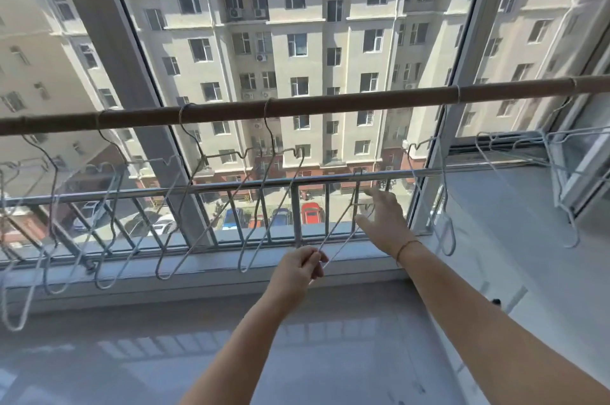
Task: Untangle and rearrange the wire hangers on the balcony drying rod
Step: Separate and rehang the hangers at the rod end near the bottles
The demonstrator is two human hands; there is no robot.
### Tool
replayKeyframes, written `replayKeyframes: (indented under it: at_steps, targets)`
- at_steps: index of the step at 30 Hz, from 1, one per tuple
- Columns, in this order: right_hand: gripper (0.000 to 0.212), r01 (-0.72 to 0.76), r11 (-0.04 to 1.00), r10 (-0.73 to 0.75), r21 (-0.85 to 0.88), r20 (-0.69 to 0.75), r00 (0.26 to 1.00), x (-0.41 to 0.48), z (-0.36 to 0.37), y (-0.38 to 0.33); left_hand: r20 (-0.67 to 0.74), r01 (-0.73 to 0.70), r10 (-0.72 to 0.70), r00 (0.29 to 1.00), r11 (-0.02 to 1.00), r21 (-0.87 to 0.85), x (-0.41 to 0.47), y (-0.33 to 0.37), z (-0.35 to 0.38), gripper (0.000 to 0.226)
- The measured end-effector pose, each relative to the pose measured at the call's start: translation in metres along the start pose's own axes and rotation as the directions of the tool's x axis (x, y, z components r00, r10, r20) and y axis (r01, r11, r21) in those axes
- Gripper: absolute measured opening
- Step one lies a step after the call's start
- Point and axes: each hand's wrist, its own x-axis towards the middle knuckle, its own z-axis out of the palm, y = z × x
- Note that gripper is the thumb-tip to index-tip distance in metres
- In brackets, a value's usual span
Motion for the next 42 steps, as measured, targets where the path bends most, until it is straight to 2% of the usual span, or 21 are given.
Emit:
replayKeyframes:
  at_steps: [3, 5, 8, 10, 12, 14, 16, 18, 20, 24, 28, 31, 37, 40, 42]
  targets:
    - [0.051, 0.046, 0.982, -0.024, -0.183, 0.12, 0.992, -0.008, 0.002, 0.013, 0.07, -0.021, 0.018, 0.997, 0.999, 0.043, -0.01, -0.014, -0.012, 0.025]
    - [0.042, 0.048, 0.976, -0.02, -0.213, 0.135, 0.991, -0.015, 0.002, 0.019, 0.101, -0.02, 0.012, 0.995, 0.997, 0.075, -0.015, -0.021, -0.02, 0.023]
    - [0.022, 0.065, 0.979, -0.034, -0.195, 0.158, 0.987, -0.028, -0.002, 0.028, 0.086, -0.024, 0.003, 0.996, 0.972, 0.236, -0.017, -0.033, -0.026, 0.022]
    - [0.017, 0.04, 0.997, -0.024, -0.063, 0.239, 0.971, -0.042, -0.006, 0.033, -0.038, 0.001, 0.011, 0.999, 0.952, 0.305, -0.019, -0.038, -0.025, 0.021]
    - [0.018, -0.048, 0.991, 0.004, 0.127, 0.321, 0.947, -0.06, -0.007, 0.037, -0.156, 0.016, 0.04, 0.987, 0.939, 0.342, -0.02, -0.037, -0.02, 0.018]
    - [0.019, -0.165, 0.928, 0.042, 0.334, 0.346, 0.937, -0.079, -0.006, 0.039, -0.197, 0.003, 0.082, 0.977, 0.918, 0.396, -0.018, -0.032, -0.011, 0.018]
    - [0.02, -0.218, 0.836, 0.054, 0.504, 0.32, 0.946, -0.095, -0.006, 0.034, -0.233, -0.005, 0.118, 0.965, 0.901, 0.433, -0.016, -0.022, 0.003, 0.03]
    - [0.019, -0.207, 0.759, 0.055, 0.617, 0.255, 0.965, -0.104, -0.007, 0.024, -0.261, -0.028, 0.146, 0.954, 0.912, 0.41, -0.017, -0.005, 0.019, 0.045]
    - [0.018, -0.144, 0.728, 0.063, 0.67, 0.144, 0.988, -0.104, -0.012, 0.008, -0.245, -0.098, 0.177, 0.953, 0.948, 0.304, -0.021, 0.017, 0.035, 0.049]
    - [0.015, 0.02, 0.702, 0.027, 0.712, -0.054, 0.998, -0.09, -0.032, -0.027, -0.134, -0.262, 0.258, 0.957, 0.965, -0.015, -0.033, 0.064, 0.061, 0.028]
    - [0.013, 0.029, 0.613, 0.062, 0.79, -0.084, 0.994, -0.065, -0.052, -0.059, -0.146, -0.339, 0.313, 0.938, 0.916, -0.213, -0.036, 0.096, 0.067, 0.018]
    - [0.016, 0.011, 0.528, 0.081, 0.849, -0.063, 0.995, -0.048, -0.058, -0.082, -0.204, -0.378, 0.341, 0.918, 0.907, -0.184, -0.033, 0.109, 0.055, 0.021]
    - [0.018, -0.012, 0.5, 0.105, 0.866, -0.047, 0.993, -0.026, -0.046, -0.127, -0.326, -0.335, 0.288, 0.9, 0.937, -0.1, -0.021, 0.122, 0.017, 0.024]
    - [0.019, -0.025, 0.502, 0.106, 0.864, -0.033, 0.994, -0.016, -0.034, -0.146, -0.39, -0.288, 0.228, 0.892, 0.952, -0.103, -0.016, 0.124, 0.0, 0.012]
    - [0.021, -0.041, 0.516, 0.123, 0.856, -0.026, 0.992, -0.009, -0.026, -0.155, -0.41, -0.26, 0.199, 0.89, 0.96, -0.1, -0.014, 0.124, -0.008, 0.019]
